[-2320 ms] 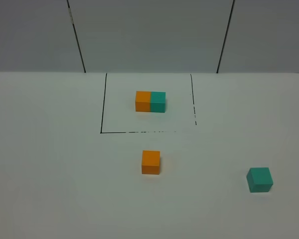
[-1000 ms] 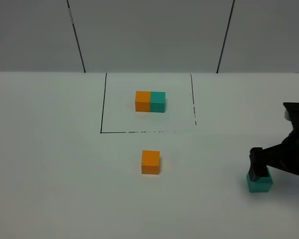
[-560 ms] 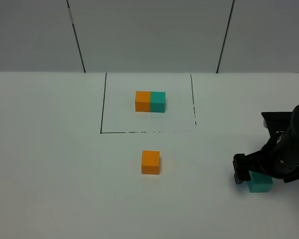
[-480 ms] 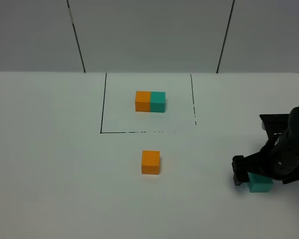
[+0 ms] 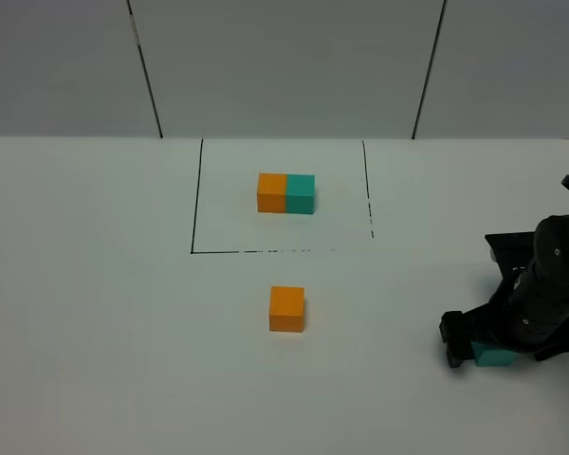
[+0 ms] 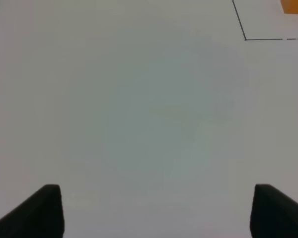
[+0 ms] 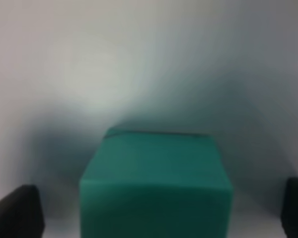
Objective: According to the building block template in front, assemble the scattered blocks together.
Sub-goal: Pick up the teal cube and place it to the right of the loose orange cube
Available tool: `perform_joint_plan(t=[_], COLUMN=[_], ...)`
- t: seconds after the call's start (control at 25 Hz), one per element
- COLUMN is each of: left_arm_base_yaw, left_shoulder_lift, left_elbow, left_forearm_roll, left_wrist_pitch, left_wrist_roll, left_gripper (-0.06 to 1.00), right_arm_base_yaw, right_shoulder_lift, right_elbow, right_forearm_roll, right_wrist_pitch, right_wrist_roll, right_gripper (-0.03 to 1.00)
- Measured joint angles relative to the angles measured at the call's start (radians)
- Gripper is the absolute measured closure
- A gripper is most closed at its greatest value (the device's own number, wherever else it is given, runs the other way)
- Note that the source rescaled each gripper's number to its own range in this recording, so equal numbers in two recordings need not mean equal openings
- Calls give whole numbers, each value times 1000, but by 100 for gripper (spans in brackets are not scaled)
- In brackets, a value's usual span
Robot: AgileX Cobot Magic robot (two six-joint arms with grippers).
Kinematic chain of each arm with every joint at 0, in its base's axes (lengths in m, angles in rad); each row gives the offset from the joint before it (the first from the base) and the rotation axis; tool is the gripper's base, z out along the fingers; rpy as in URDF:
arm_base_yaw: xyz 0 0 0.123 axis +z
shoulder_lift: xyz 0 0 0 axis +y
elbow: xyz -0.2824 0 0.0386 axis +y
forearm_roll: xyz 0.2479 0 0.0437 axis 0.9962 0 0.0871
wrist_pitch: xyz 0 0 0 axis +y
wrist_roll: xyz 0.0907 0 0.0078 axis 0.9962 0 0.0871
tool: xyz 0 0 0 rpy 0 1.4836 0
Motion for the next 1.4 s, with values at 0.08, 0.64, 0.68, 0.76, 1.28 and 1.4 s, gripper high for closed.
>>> perform_joint_plan(t=[0.08, 0.64, 0.68, 0.76, 1.28, 1.4], left_arm_base_yaw=[0, 0, 0, 0, 0, 0], left_shoulder_lift=[0, 0, 0, 0, 0, 0], left_elbow=[0, 0, 0, 0, 0, 0], left_forearm_roll=[0, 0, 0, 0, 0, 0], left_wrist_pitch=[0, 0, 0, 0, 0, 0], left_wrist_roll=[0, 0, 0, 0, 0, 0], left_gripper=[33, 33, 33, 33, 33, 33], right_arm_base_yaw=[0, 0, 0, 5, 271, 315], right_shoulder_lift=[2, 3, 7, 11, 15, 42], right_elbow=[-2, -9, -23, -68, -463, -480], right_forearm_roll=[-6, -8, -8, -12, -103, -108], right_wrist_pitch=[0, 9, 31, 89, 437, 440], right_wrist_roll=[0, -11, -27, -67, -808, -847], right_gripper=[17, 96, 96, 96, 96, 96])
